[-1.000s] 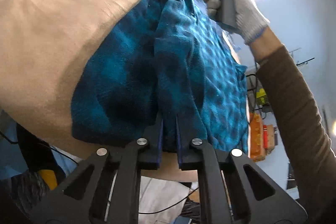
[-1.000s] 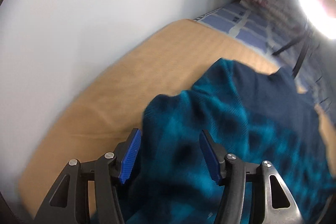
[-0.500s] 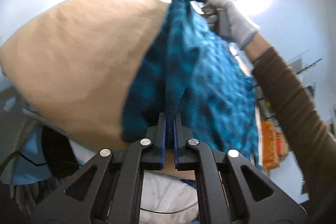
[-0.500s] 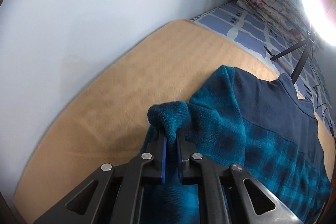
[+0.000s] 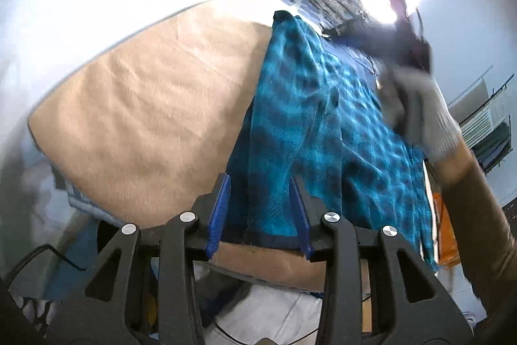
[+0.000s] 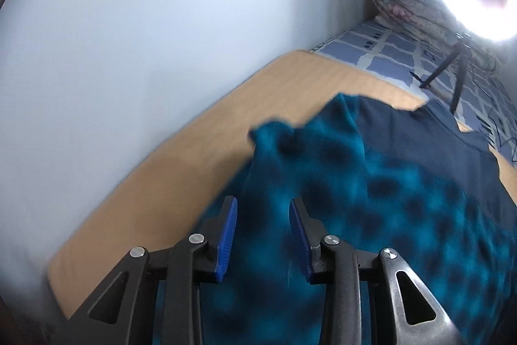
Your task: Fold large clothes
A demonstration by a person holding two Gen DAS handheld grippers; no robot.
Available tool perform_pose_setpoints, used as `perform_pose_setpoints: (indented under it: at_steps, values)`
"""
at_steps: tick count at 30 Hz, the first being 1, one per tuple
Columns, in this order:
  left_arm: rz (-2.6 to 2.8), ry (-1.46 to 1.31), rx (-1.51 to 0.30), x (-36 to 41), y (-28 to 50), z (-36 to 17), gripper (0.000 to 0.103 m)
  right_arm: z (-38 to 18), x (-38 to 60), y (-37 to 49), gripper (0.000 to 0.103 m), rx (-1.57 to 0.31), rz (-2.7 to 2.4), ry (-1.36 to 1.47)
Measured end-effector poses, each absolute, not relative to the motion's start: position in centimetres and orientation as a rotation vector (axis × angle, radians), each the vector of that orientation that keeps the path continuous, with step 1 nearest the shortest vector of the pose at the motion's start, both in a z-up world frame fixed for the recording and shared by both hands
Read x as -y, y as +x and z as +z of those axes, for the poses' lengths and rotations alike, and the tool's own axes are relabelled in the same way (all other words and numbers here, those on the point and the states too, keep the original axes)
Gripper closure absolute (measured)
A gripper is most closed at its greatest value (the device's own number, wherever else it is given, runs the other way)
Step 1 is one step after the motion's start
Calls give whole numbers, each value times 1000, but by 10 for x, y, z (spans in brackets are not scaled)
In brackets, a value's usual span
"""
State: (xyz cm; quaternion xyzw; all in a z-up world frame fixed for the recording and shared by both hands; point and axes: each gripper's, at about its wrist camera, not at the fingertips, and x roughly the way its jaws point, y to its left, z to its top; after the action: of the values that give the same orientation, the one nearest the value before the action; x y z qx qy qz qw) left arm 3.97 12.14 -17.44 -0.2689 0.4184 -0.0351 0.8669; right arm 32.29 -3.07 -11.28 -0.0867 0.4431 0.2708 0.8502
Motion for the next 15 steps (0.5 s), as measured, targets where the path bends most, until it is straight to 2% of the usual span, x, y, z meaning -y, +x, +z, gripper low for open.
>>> perform_pose_setpoints:
  at_steps: [5, 10, 13, 15]
  values:
    - [-64, -549, -868, -125, 45, -174, 66, -142, 60, 265, 70, -977, 627, -93]
    - [-63, -709, -917, -153, 54, -186, 66, -198, 57, 250, 72, -1051, 553, -195]
    - [-91, -787, -943, -167, 59, -195, 55, -187, 61, 246, 71, -1052, 530, -193]
    - [-103, -806, -942, -170, 60, -202, 54, -171, 67, 239, 71, -1035, 551, -150]
